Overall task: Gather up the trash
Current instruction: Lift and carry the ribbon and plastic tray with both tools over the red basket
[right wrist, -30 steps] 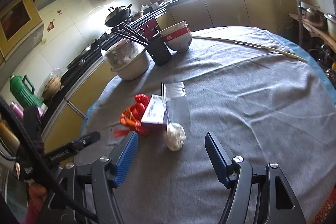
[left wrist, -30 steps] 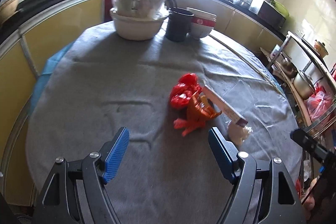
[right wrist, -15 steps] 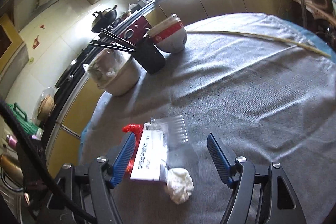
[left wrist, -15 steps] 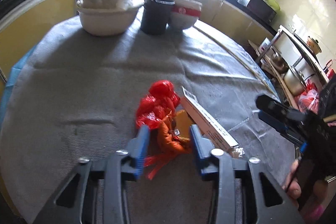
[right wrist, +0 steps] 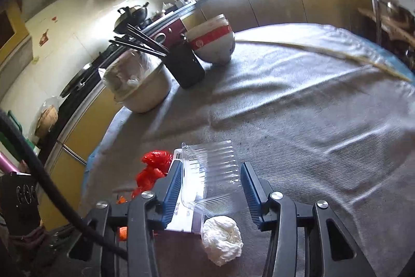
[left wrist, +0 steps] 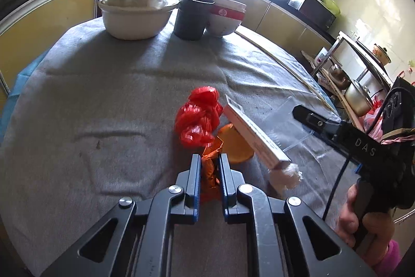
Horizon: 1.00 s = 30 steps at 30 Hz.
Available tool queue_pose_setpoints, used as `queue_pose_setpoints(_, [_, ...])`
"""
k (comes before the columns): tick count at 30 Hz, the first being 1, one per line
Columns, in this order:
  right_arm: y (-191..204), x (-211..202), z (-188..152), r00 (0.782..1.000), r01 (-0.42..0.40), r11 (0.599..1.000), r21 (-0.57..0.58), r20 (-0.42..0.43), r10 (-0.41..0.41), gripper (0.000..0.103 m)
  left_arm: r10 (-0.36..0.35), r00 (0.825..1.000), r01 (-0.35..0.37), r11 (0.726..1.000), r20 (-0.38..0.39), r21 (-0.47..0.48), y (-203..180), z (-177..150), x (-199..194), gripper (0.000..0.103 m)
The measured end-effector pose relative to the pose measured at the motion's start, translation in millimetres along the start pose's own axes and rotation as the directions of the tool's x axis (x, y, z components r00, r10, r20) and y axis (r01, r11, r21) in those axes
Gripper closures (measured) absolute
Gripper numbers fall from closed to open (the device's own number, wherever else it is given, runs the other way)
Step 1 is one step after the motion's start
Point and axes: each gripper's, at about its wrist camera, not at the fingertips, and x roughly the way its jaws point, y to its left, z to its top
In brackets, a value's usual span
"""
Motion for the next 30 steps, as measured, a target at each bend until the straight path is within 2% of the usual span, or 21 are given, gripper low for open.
queue_pose_setpoints(3, [0, -21, -5, 0.999, -0.019, 1.000, -0.011, 0.036, 0.020, 0.054, -0.005, 1.000, 0.005, 1.000, 0.009, -0.002, 2, -11, -12, 0.089])
queue_pose_setpoints(9, [4, -70, -23, 0.992, -0.008, 0.998, -0.066, 0.122, 0.016, 0.054, -0.008, 0.999, 0.009, 1.000, 0.043, -0.026, 5, -34, -42, 0.089])
queue_pose_setpoints(16, [0, -121, -56, 0.984, -0.044, 0.997, -0.066, 0.172, 0.054, 0.054, 0.003, 0.996, -0.003, 1.000, 0.087, -0.008, -6, -59, -76, 0.089])
queue_pose_setpoints(22, [-3, -162, -81, 0.976, -0.069, 0.995, -0.073, 0.203, 0.083, 0.054, -0.005, 0.994, 0.003, 1.000, 0.110, 0.013, -28, -80, -100, 0.089])
queue_pose_setpoints(30, [-10, -212, -123, 0.971, -0.022, 0.992, -0.124, 0.234, 0.051, 0.054, -0.028, 0.994, 0.020, 0.997, 0.103, 0.080, -66, -109, -119, 0.089])
